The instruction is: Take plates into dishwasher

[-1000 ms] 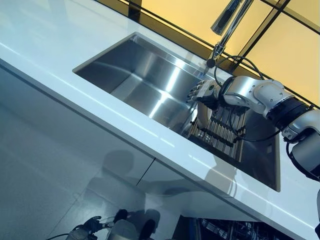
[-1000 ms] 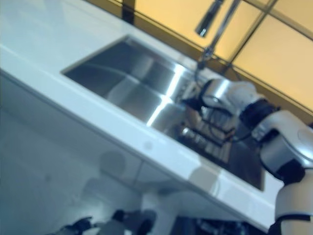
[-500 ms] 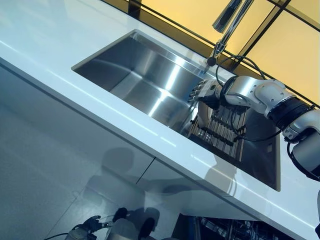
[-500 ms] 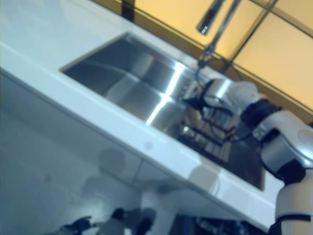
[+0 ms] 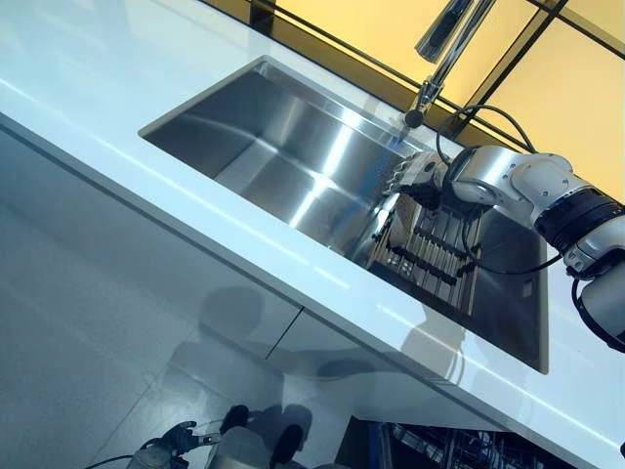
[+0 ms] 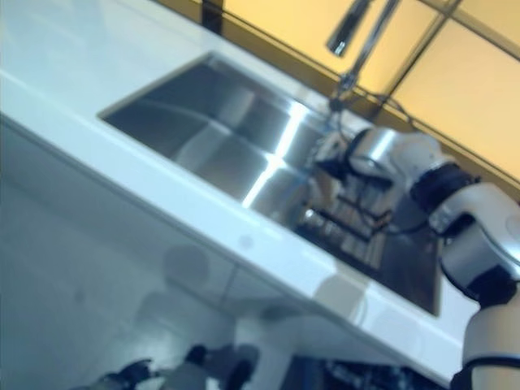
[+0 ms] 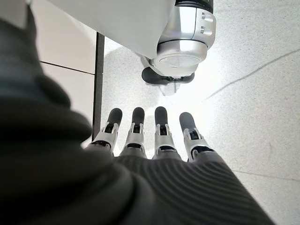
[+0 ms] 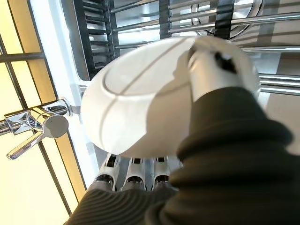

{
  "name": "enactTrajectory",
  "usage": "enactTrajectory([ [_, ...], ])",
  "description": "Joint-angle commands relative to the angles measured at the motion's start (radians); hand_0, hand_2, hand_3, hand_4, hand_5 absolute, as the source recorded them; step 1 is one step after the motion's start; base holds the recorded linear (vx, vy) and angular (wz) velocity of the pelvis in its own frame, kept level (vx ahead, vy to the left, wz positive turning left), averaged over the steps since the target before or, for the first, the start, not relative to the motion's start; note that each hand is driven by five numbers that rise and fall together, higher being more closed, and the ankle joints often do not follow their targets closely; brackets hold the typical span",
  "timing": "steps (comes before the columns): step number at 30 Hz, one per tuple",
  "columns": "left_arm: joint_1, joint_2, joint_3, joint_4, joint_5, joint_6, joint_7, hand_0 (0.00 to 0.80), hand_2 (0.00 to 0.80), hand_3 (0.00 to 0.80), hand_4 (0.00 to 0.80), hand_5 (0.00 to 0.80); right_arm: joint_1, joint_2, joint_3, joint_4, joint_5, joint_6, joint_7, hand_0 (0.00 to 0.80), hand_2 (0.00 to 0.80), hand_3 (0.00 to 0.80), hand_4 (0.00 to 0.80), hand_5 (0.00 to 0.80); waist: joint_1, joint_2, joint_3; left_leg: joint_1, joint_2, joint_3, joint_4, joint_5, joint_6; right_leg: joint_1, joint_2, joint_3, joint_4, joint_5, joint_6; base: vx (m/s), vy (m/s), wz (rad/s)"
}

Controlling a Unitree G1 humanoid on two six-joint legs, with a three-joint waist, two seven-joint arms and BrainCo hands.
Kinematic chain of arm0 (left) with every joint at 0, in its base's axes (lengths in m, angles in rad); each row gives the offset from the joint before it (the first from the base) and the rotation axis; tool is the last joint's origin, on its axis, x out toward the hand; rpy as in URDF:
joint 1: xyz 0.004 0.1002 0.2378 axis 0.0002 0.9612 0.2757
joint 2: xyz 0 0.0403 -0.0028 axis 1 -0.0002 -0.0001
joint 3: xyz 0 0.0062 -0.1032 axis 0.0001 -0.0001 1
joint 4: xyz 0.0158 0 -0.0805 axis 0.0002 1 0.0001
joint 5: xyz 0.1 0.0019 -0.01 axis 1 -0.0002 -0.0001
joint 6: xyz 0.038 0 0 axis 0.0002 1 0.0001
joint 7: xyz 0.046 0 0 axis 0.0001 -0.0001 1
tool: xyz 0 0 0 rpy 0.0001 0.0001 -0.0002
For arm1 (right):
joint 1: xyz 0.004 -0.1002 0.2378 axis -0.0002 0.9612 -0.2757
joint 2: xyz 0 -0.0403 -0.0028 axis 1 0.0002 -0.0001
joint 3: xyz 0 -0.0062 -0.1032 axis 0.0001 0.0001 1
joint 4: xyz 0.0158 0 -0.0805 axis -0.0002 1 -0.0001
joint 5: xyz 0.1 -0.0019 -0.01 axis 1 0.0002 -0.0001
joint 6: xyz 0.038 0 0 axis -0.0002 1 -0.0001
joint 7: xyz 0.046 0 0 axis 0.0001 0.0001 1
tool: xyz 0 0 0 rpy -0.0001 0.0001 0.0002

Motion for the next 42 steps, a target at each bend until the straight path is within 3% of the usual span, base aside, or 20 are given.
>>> enactTrajectory([
  [1, 0.007, 0.007, -0.007, -0.034, -0.014, 0.002, -0.009, 0.000, 0.000, 0.000, 0.000, 0.000, -0.101, -0.064, 0.034, 0.059, -0.004, 0.001, -0.019, 0.307, 0.307, 0.307, 0.307, 0.307, 0.005, -0.006, -0.002, -0.023, -0.002, 0.054, 0.014, -0.054, 0.057, 0.034, 0.021, 0.002, -0.001, -0.042, 0.023, 0.000, 0.000, 0.00],
  [2, 0.007, 0.009, -0.008, -0.032, -0.016, 0.000, -0.009, 0.000, 0.000, 0.000, 0.000, 0.000, -0.101, -0.066, 0.036, 0.058, -0.001, 0.003, -0.018, 0.439, 0.439, 0.439, 0.439, 0.439, 0.005, -0.007, -0.002, -0.023, -0.002, 0.055, 0.014, -0.054, 0.057, 0.034, 0.020, 0.002, -0.001, -0.041, 0.023, 0.000, 0.000, 0.00],
  [4, 0.005, 0.010, -0.007, -0.033, -0.018, 0.001, -0.009, 0.000, 0.000, 0.000, 0.000, 0.000, -0.097, -0.069, 0.034, 0.051, 0.004, 0.004, -0.025, 0.486, 0.486, 0.486, 0.486, 0.486, 0.003, -0.007, -0.001, -0.024, -0.002, 0.056, 0.015, -0.054, 0.057, 0.034, 0.020, 0.002, -0.001, -0.041, 0.023, 0.000, 0.000, 0.00],
  [5, 0.004, 0.010, -0.007, -0.034, -0.016, 0.003, -0.010, 0.000, 0.000, 0.000, 0.000, 0.000, -0.097, -0.068, 0.033, 0.050, 0.005, 0.006, -0.022, 0.584, 0.584, 0.584, 0.584, 0.584, 0.004, -0.007, 0.000, -0.026, -0.002, 0.055, 0.016, -0.053, 0.057, 0.033, 0.021, 0.002, -0.001, -0.041, 0.022, 0.000, 0.000, 0.00],
  [7, 0.004, 0.009, -0.009, -0.033, -0.017, 0.002, -0.008, 0.000, 0.000, 0.000, 0.000, 0.000, -0.095, -0.068, 0.032, 0.050, 0.007, 0.005, -0.026, 0.668, 0.668, 0.668, 0.668, 0.668, 0.003, -0.007, 0.001, -0.027, -0.002, 0.056, 0.019, -0.055, 0.058, 0.034, 0.020, 0.001, -0.001, -0.041, 0.023, 0.000, 0.000, 0.00],
  [8, 0.005, 0.010, -0.008, -0.034, -0.017, 0.001, -0.010, 0.000, 0.000, 0.000, 0.000, 0.000, -0.095, -0.070, 0.032, 0.047, 0.011, 0.005, -0.028, 0.800, 0.800, 0.800, 0.800, 0.800, 0.004, -0.007, 0.002, -0.026, -0.002, 0.056, 0.019, -0.055, 0.058, 0.034, 0.020, 0.001, -0.001, -0.040, 0.023, 0.000, 0.000, 0.00],
  [29, 0.007, 0.011, -0.017, -0.036, -0.022, -0.009, -0.011, 0.000, 0.000, 0.000, 0.000, 0.000, -0.091, -0.094, 0.033, 0.041, 0.040, 0.026, -0.061, 0.800, 0.800, 0.800, 0.800, 0.800, -0.013, 0.004, -0.001, -0.028, -0.003, 0.078, 0.003, -0.054, 0.064, 0.017, 0.017, 0.012, -0.001, -0.036, 0.028, 0.000, 0.000, 0.00],
  [42, 0.039, -0.009, -0.021, -0.033, -0.014, -0.012, -0.016, 0.000, 0.000, 0.000, 0.000, 0.000, -0.066, -0.173, 0.021, 0.029, -0.124, -0.080, -0.168, 0.800, 0.800, 0.800, 0.800, 0.800, -0.056, 0.036, -0.061, 0.034, -0.006, 0.127, -0.039, -0.061, 0.075, 0.041, 0.010, 0.044, -0.001, -0.043, 0.035, 0.004, 0.035, -0.06],
])
